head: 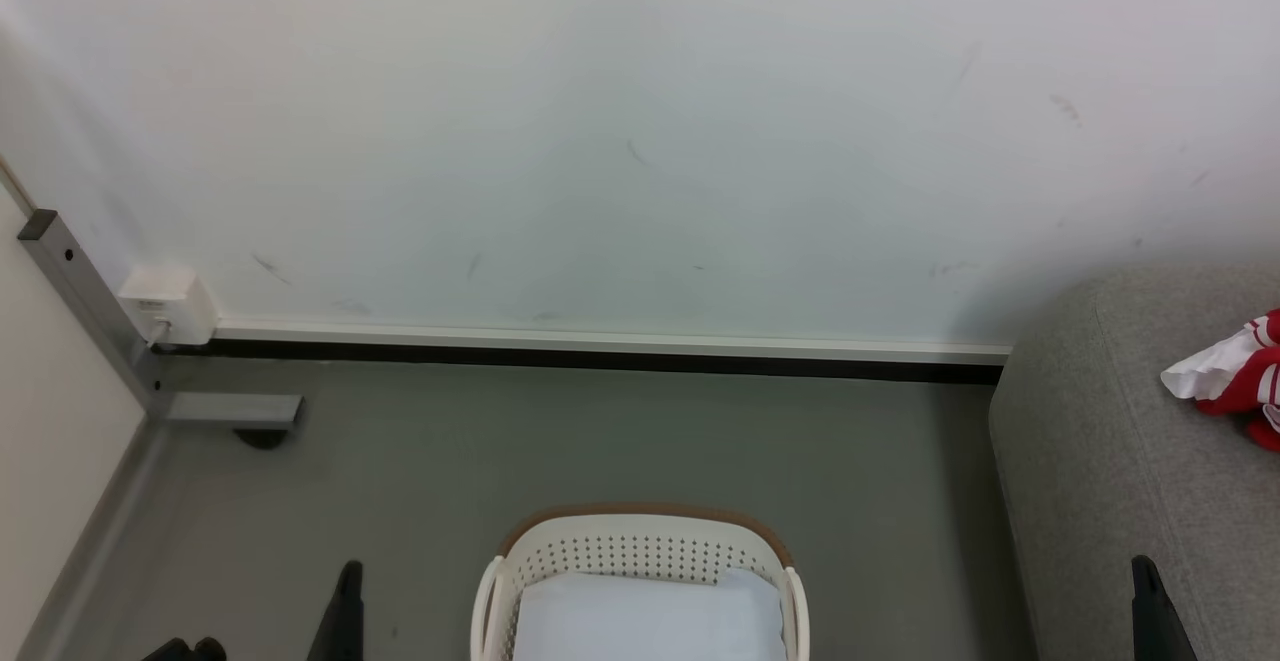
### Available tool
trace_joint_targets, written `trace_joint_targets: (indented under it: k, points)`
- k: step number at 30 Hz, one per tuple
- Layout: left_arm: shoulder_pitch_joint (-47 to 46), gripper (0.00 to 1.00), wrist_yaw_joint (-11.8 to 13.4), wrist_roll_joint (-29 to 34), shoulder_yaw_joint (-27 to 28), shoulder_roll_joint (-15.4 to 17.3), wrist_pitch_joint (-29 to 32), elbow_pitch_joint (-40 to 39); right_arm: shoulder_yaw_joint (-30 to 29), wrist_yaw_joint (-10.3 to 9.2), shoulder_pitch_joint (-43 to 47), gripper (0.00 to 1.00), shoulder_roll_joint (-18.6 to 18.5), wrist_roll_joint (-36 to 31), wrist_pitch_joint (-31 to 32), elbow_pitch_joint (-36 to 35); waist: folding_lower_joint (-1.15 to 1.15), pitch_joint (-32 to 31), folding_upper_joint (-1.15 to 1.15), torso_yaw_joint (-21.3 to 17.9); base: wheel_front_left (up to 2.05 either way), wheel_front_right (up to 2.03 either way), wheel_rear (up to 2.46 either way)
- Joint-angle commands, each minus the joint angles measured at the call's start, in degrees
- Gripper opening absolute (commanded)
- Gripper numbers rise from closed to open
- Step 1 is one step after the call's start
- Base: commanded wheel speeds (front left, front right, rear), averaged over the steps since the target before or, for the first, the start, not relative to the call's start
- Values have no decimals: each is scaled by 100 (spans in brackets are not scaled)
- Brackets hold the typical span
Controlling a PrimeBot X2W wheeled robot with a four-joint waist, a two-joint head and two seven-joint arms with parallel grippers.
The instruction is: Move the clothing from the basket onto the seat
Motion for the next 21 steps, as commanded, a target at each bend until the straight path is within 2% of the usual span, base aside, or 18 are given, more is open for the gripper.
trace_joint_targets:
  k: [1,21]
  points:
    - [-138,0,-29,-228,47,33,57,-89,-25,-4,-144,0,-62,231,59,-102,0,4,0,-2,0,0,0]
    - [-267,0,-117,-1465,207,40,385,-182,-67,-6,-329,0,-72,1450,389,-157,0,51,0,-26,0,0,0]
